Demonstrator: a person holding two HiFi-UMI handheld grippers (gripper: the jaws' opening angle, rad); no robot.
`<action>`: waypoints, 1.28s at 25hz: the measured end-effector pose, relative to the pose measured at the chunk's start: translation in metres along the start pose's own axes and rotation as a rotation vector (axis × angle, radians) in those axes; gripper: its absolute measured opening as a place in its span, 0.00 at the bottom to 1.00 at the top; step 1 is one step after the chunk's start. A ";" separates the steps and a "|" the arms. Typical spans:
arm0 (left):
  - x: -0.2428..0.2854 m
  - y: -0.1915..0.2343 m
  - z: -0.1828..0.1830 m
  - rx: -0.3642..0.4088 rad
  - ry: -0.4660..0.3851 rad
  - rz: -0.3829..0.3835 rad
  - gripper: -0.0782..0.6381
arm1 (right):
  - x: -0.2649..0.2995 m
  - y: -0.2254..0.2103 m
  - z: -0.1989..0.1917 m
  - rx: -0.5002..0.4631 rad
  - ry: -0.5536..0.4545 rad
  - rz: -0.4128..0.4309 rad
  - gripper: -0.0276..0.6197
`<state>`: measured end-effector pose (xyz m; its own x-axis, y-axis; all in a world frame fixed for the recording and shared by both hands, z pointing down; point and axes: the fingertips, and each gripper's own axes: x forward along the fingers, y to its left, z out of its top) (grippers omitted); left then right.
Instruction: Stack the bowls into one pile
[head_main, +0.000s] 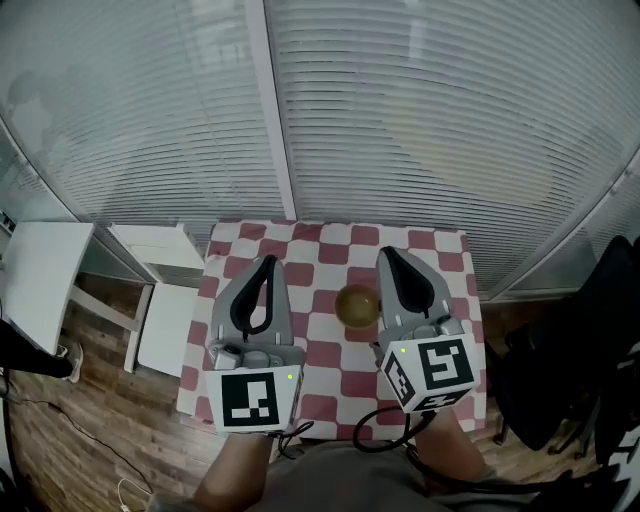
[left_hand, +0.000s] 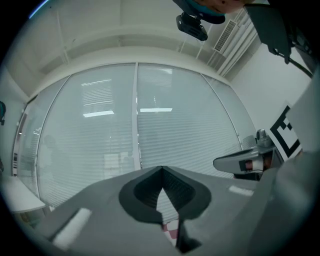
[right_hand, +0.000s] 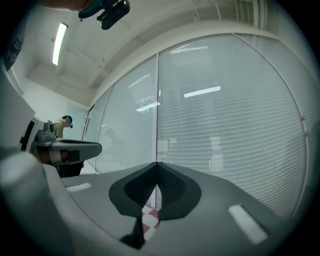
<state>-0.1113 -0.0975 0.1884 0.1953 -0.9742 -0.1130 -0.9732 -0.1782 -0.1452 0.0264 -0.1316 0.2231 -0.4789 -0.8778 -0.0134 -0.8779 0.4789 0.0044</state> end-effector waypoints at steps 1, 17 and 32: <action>0.000 0.001 0.002 0.000 -0.004 0.002 0.11 | -0.001 0.001 0.001 -0.001 -0.007 0.004 0.08; -0.004 -0.010 0.005 -0.014 -0.009 -0.025 0.11 | -0.011 0.010 0.001 -0.008 -0.019 0.037 0.08; -0.001 -0.018 0.003 -0.012 -0.001 -0.049 0.11 | -0.010 0.007 -0.003 -0.008 -0.007 0.035 0.08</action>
<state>-0.0934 -0.0926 0.1879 0.2429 -0.9641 -0.1075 -0.9639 -0.2274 -0.1385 0.0250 -0.1190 0.2261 -0.5097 -0.8601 -0.0205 -0.8604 0.5095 0.0132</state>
